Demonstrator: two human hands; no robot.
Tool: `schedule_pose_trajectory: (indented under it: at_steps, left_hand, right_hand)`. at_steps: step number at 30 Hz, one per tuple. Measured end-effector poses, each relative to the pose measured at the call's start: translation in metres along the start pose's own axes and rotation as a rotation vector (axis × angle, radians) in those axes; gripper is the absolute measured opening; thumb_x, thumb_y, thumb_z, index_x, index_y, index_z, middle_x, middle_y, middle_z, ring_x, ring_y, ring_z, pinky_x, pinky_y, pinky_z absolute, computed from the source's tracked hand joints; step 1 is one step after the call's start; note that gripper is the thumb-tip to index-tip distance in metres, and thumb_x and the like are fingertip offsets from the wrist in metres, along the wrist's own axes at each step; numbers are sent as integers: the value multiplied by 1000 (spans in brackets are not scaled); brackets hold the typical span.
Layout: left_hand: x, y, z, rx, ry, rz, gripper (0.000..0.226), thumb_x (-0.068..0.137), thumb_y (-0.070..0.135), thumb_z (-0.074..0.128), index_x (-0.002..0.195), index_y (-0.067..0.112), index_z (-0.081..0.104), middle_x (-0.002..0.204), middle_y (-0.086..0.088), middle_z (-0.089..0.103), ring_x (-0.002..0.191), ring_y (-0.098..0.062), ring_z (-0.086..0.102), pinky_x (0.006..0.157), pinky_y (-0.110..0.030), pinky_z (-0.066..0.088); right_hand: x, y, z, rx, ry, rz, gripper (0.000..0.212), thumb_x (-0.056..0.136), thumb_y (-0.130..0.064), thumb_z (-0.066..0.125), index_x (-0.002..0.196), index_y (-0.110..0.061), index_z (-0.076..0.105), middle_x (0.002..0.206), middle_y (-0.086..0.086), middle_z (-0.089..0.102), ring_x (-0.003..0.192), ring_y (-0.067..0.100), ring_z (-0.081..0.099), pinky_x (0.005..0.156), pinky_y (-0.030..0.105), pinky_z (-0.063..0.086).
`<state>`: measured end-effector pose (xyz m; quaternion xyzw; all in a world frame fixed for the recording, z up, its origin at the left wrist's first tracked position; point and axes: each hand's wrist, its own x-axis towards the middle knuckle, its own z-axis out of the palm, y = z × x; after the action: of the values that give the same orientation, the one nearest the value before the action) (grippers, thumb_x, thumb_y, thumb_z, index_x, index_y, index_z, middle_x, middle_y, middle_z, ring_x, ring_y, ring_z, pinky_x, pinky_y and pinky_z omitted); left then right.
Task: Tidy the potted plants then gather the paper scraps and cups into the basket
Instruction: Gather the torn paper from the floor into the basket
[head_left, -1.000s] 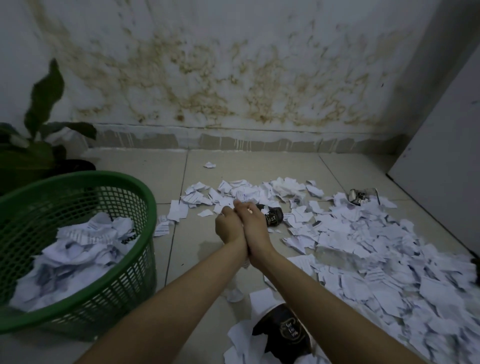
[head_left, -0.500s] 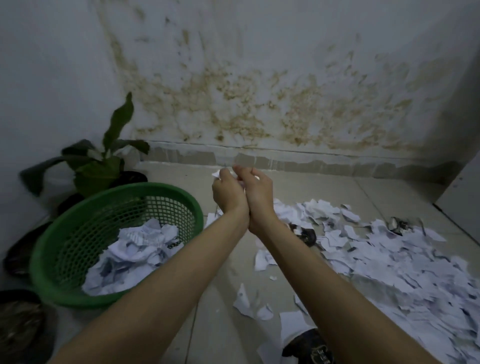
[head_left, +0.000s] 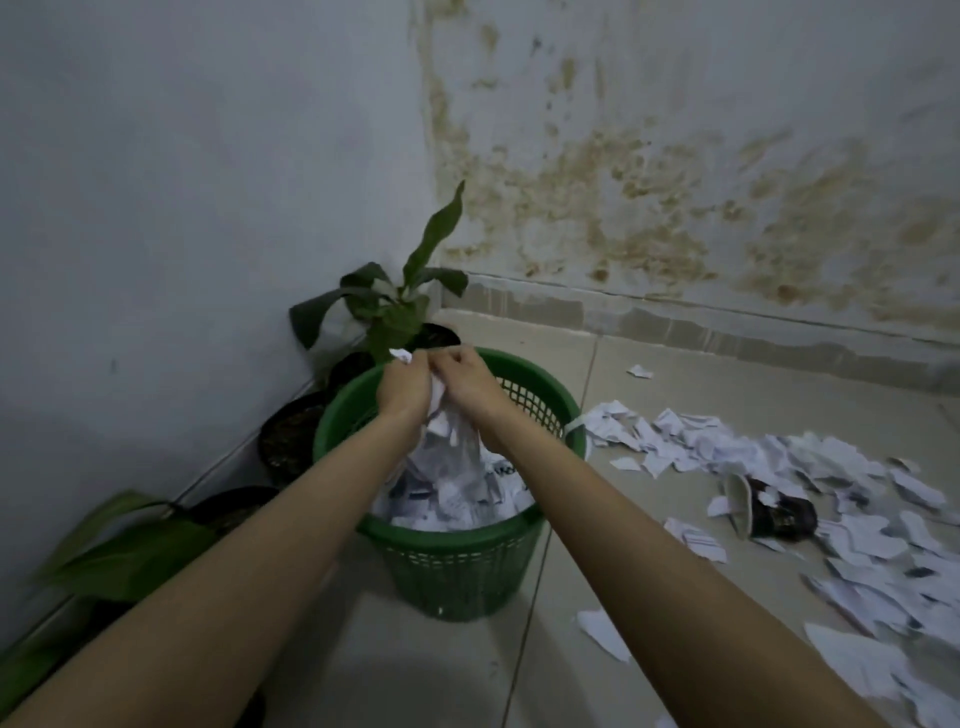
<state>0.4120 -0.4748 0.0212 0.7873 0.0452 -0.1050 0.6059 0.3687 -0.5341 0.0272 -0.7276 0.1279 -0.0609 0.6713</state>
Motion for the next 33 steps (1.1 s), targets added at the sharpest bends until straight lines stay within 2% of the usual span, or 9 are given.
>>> schedule_pose_trajectory:
  at_steps: [2,5,8,10,12,16,20,24,33]
  left_hand:
    - [9,-12,-10,157,-49,-5,38,98,19,36,120,-6,54,121,-27,57,108,-37,56,95,-42,46]
    - [13,-18,-18,382,-166,79,34,95,13,43,122,-5,53,108,-25,61,87,-27,55,68,-30,44]
    - [21,-18,-20,761,-426,112,56,91,17,53,142,5,32,141,-17,42,123,-29,46,100,-38,42]
    - [22,-16,-21,989,-572,52,80,88,31,58,149,9,11,155,-11,16,139,-29,27,112,-41,31]
    - [21,-17,-16,1150,-702,21,87,87,43,58,150,12,7,157,-8,11,142,-28,22,114,-42,28]
    - [10,-12,0,1473,-777,74,84,84,55,55,148,15,20,155,-7,20,139,-29,28,112,-43,31]
    - [-10,17,13,1501,-585,283,74,85,50,57,143,12,31,147,-9,37,126,-27,45,103,-38,41]
    - [-37,44,38,1400,-475,648,49,88,45,55,124,11,51,120,-10,59,98,-23,56,84,-34,48]
    - [-90,60,118,1293,-563,846,51,92,43,49,132,12,46,135,-10,51,119,-26,50,94,-35,41]
  right_hand:
    - [3,5,-2,-135,-74,28,19,96,-13,39,80,-9,48,65,4,44,57,14,42,47,22,36]
    - [3,4,-11,-446,-159,15,36,94,-10,40,59,-17,38,59,-3,37,51,8,33,37,13,30]
    - [0,-3,-21,-713,-297,26,27,95,-7,40,74,-7,58,65,3,47,54,12,36,33,6,30]
    - [0,-3,-25,-797,-295,32,30,95,-8,38,107,10,59,95,26,62,74,29,54,58,21,48]
    - [0,-1,-29,-871,-279,46,34,95,-9,39,119,9,55,123,27,56,108,36,56,89,38,47]
    - [-7,-2,-46,-954,-279,10,35,94,-11,41,120,7,55,127,25,55,116,38,51,98,44,43]
    - [-31,-23,-82,-866,-165,-81,31,96,-17,43,122,-9,57,128,7,57,114,21,54,92,29,40]
    - [-62,-39,-137,-767,-72,-36,30,96,-20,43,125,-14,52,116,-3,55,91,7,52,68,15,40]
    - [-131,-32,-237,-911,24,360,33,99,-24,39,130,-15,48,125,8,57,107,25,57,89,37,44]
